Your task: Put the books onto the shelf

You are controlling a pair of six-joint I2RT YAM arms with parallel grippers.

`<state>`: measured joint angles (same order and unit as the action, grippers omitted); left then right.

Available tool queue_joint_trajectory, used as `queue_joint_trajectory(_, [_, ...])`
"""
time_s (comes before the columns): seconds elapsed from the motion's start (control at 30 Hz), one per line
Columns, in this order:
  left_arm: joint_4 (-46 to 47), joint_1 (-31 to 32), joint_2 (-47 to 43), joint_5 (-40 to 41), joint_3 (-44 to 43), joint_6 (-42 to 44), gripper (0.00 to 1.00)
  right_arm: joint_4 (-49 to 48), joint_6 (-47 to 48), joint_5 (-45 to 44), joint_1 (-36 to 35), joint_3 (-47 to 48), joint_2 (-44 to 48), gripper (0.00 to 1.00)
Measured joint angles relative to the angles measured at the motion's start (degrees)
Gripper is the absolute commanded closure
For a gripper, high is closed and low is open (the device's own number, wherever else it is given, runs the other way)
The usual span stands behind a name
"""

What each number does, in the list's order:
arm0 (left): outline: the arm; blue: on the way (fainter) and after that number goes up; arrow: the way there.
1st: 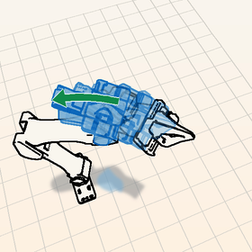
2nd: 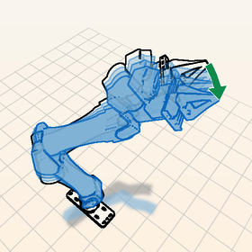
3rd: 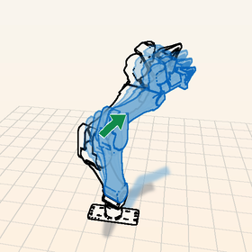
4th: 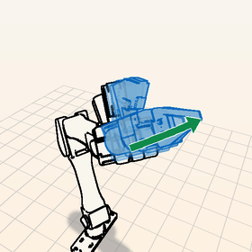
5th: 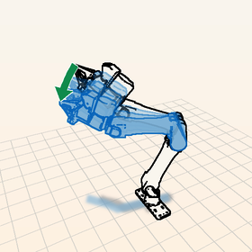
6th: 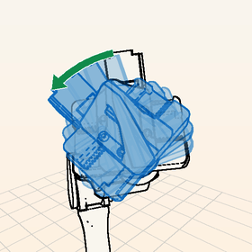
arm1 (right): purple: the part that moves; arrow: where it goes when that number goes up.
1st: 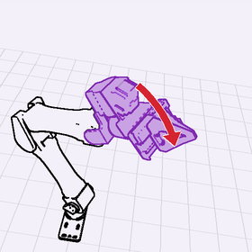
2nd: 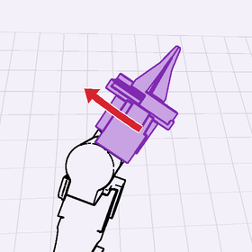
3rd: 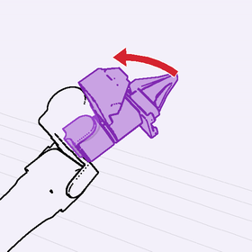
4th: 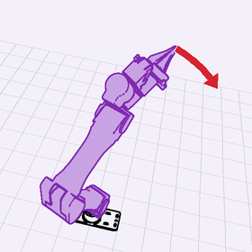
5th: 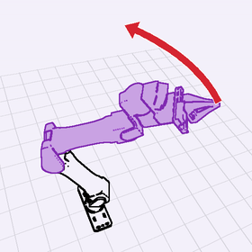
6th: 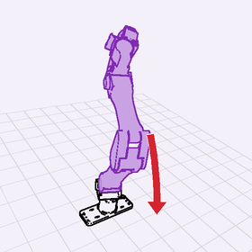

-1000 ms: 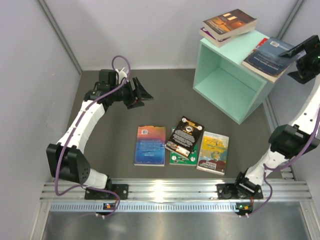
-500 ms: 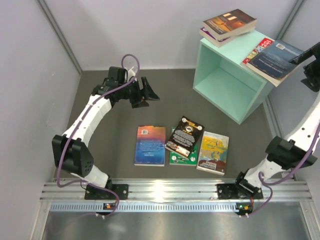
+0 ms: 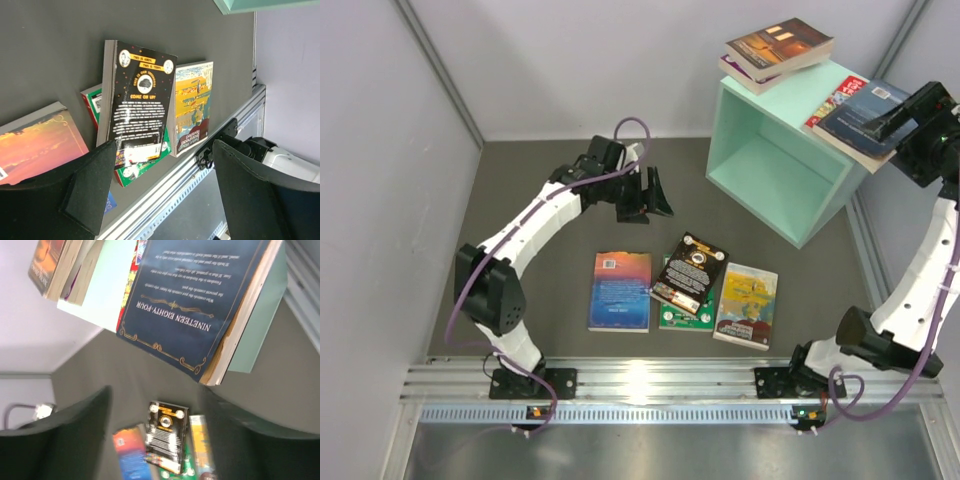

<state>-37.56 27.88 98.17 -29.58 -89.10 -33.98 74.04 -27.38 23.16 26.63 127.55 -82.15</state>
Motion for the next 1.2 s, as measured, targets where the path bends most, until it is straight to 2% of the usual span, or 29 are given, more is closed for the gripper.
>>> queue_joint_trajectory(0.03, [0.04,0.39,-0.04,0.13,0.0,-0.11,0.18,0.31,0.39,-0.68,0.0,0.31,-0.55,0.63])
queue_joint_trajectory(0.1, [0.0,1.16,-0.09,0.57,0.04,-0.35,0.18,1.46,0.33,-2.95,0.13,2.84,-2.75,1.0])
queue_joint_trajectory(0.23, [0.13,1.42,-2.08,1.68,2.51,-0.44,0.18,2.05,-0.09,-3.91,2.73,7.48,-7.15,1.0])
queue_joint_trajectory(0.47, [-0.2,1.38,-10.73,3.74,9.88,-0.68,0.18,2.19,0.04,-6.4,9.7,15.74,-15.45,1.0])
queue_joint_trajectory(0.77, [0.31,1.36,-14.4,4.17,13.64,-1.09,0.19,2.25,1.25,-9.55,10.95,15.58,-22.03,1.0])
queue_joint_trajectory(1.2, [1.2,-0.44,-14.38,3.39,15.52,-1.62,0.19,-1.73,-0.24,-9.09,6.45,6.19,-22.1,1.0])
